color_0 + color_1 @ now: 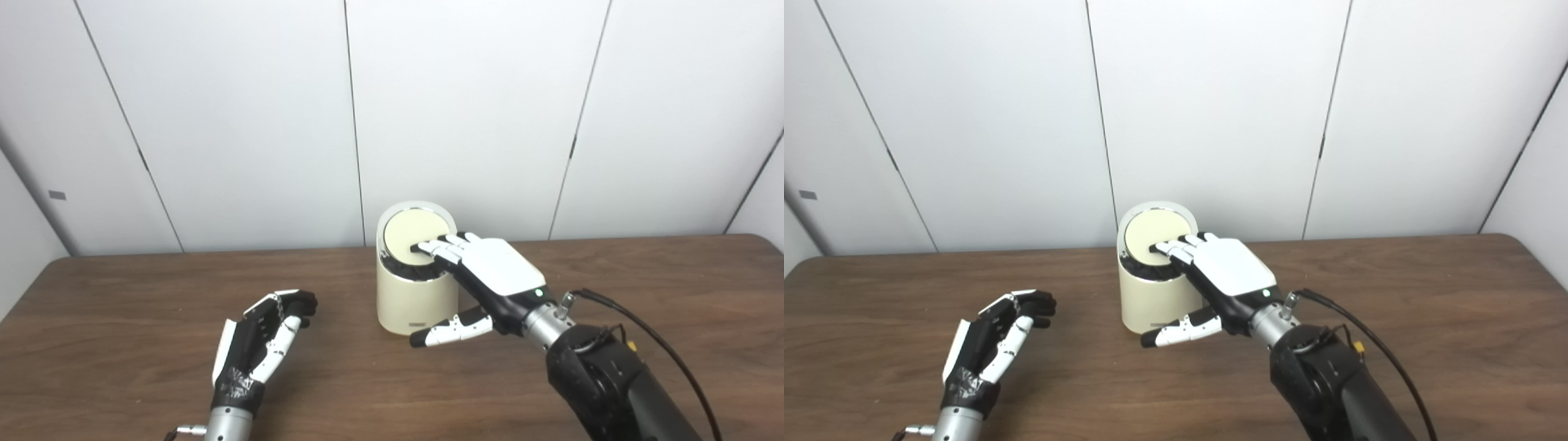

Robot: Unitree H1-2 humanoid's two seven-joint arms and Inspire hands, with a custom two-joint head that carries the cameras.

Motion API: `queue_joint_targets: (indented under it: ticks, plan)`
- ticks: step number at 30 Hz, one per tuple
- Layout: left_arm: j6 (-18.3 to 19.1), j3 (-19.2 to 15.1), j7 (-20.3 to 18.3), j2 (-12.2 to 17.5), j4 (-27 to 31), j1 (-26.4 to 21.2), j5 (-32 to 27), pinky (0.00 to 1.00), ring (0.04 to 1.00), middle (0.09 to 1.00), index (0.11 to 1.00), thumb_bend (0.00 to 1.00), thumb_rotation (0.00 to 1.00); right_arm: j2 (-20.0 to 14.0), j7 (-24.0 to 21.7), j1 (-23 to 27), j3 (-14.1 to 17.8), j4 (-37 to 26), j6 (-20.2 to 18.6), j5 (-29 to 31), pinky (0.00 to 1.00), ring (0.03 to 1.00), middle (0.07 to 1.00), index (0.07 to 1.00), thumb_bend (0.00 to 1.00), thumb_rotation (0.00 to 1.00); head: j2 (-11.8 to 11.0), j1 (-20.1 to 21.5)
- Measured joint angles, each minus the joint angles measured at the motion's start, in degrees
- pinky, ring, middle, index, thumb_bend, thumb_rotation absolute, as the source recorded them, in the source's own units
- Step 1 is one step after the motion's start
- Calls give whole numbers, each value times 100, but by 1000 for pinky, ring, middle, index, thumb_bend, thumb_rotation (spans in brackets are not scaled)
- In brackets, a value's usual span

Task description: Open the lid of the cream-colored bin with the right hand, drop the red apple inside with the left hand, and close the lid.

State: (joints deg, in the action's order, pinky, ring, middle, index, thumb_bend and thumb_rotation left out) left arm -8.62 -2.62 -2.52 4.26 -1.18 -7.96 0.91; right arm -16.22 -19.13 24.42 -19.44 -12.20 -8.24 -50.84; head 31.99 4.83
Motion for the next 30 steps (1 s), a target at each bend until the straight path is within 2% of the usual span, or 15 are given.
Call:
queue_joint_targets:
  ticks: [4, 10, 15, 20, 22, 25, 27, 30]
  plan:
    - [-1, 1, -7, 18, -12, 3, 8, 644, 677, 665, 649, 404, 558, 52, 300, -234, 76, 80, 194, 306, 986, 999, 989, 999, 646, 683, -17, -44]
    - [-3, 3, -11, 32, -56, 5, 16, 636, 671, 665, 649, 397, 545, 141, 774, -554, 213, 115, 394, 425, 967, 1000, 999, 1000, 631, 673, -44, -70]
    - [-4, -1, -3, 36, -60, 21, 27, 645, 675, 668, 651, 415, 550, 140, 1333, -1048, 628, 234, 560, 530, 942, 1000, 1000, 1000, 628, 670, -44, -79]
    - [-23, 14, 14, 32, -109, 29, 46, 638, 676, 672, 657, 412, 554, 138, 2612, -1413, 997, 858, 1453, 770, 953, 1000, 1000, 1000, 628, 702, -105, -88]
    - [-24, 12, 16, 33, -137, 28, 48, 648, 681, 676, 659, 411, 552, 145, 3017, -1515, 1067, 1125, 1791, 897, 964, 1000, 1000, 1000, 625, 670, -123, -88]
    - [-66, 4, 15, 35, -215, 26, 39, 643, 680, 675, 660, 405, 543, 186, 3467, -1675, 1162, 1475, 2202, 1052, 995, 1000, 1000, 1000, 603, 660, -149, -79]
    - [-96, -12, 14, 37, -284, 27, 36, 641, 680, 676, 662, 390, 544, 202, 3644, -1716, 1252, 1478, 2386, 1182, 981, 1000, 1000, 1000, 570, 657, -167, -62]
    - [-145, -47, 16, 52, -302, 29, 33, 632, 679, 685, 675, 359, 492, 289, 3953, -1734, 1423, 1512, 2657, 1323, 895, 950, 972, 968, 483, 650, -185, -35]
